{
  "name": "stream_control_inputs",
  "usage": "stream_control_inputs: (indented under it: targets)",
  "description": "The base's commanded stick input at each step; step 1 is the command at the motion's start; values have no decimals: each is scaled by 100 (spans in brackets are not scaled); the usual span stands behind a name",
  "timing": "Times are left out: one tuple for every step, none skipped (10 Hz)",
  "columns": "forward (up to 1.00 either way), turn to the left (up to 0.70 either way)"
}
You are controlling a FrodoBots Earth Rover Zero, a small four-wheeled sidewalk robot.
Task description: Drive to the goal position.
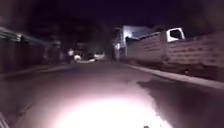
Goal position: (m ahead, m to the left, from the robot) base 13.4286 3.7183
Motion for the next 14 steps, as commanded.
stream_control_inputs:
  targets:
    - [70, 0]
    - [70, 0]
    - [70, 0]
    - [70, 0]
    - [70, 0]
    - [70, 0]
    - [70, 0]
    - [70, 0]
    - [70, 0]
    - [70, 0]
    - [70, 0]
    - [70, 0]
    - [70, 0]
    - [70, 0]
